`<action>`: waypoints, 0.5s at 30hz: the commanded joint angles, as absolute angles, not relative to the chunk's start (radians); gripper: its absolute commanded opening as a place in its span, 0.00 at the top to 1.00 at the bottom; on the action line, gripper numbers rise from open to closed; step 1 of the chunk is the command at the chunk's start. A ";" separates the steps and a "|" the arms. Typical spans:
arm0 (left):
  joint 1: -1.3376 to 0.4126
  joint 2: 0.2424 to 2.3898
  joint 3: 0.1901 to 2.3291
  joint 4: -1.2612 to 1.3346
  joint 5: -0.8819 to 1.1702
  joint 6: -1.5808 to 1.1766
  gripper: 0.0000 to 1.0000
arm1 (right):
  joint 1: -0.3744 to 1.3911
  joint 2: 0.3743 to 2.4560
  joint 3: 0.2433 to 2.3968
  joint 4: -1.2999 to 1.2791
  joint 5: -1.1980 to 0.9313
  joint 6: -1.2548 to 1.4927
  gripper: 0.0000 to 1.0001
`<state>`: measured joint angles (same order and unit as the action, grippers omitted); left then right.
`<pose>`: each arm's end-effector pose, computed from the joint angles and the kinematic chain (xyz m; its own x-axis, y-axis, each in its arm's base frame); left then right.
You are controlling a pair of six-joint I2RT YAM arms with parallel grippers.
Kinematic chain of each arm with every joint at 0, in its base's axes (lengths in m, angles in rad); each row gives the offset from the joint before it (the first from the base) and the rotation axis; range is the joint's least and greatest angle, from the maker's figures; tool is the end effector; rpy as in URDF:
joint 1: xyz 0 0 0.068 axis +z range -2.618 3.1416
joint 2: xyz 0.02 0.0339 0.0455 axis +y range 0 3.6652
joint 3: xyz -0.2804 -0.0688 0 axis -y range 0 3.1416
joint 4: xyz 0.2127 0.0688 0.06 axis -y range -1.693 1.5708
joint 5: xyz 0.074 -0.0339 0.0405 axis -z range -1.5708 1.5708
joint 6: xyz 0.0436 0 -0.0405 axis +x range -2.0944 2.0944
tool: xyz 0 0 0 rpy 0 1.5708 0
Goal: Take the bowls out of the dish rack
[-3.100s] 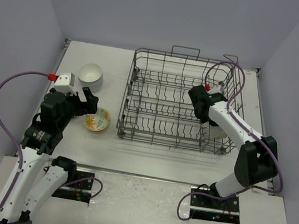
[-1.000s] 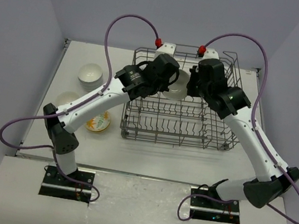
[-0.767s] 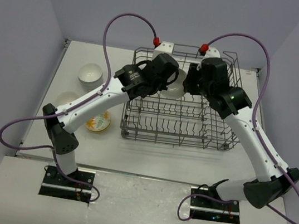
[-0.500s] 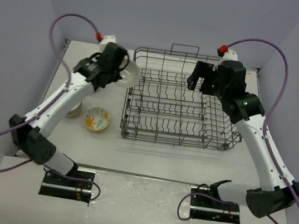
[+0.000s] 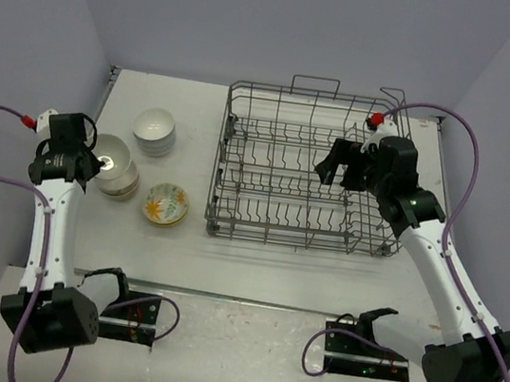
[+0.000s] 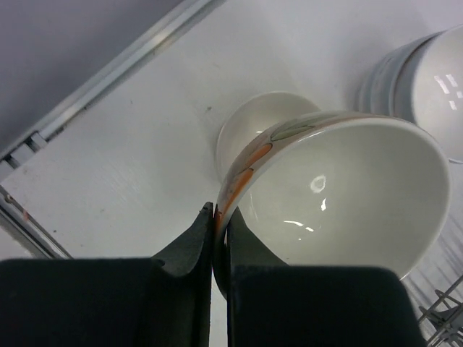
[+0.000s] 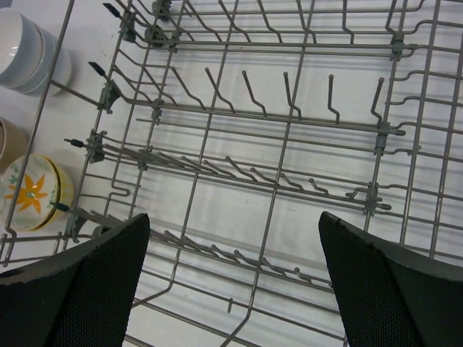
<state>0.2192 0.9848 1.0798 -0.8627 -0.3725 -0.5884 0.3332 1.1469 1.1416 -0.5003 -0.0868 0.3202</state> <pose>0.1463 0.0489 0.3474 -0.3096 -0.5986 -0.7388 -0.7573 0.6251 -0.1891 0.2071 0.0757 0.3711 -0.5596 0.1382 -0.8172 -0.2332 0.9199 0.3152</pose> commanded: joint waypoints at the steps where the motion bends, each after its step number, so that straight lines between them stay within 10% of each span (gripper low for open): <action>1: 0.368 1.034 1.052 -0.710 -0.083 -0.551 1.00 | 0.331 1.121 1.137 -0.411 -0.158 0.305 0.01; 15: 0.509 1.172 0.963 -0.640 0.097 -0.495 1.00 | 0.330 1.112 1.118 -0.385 -0.189 0.299 0.01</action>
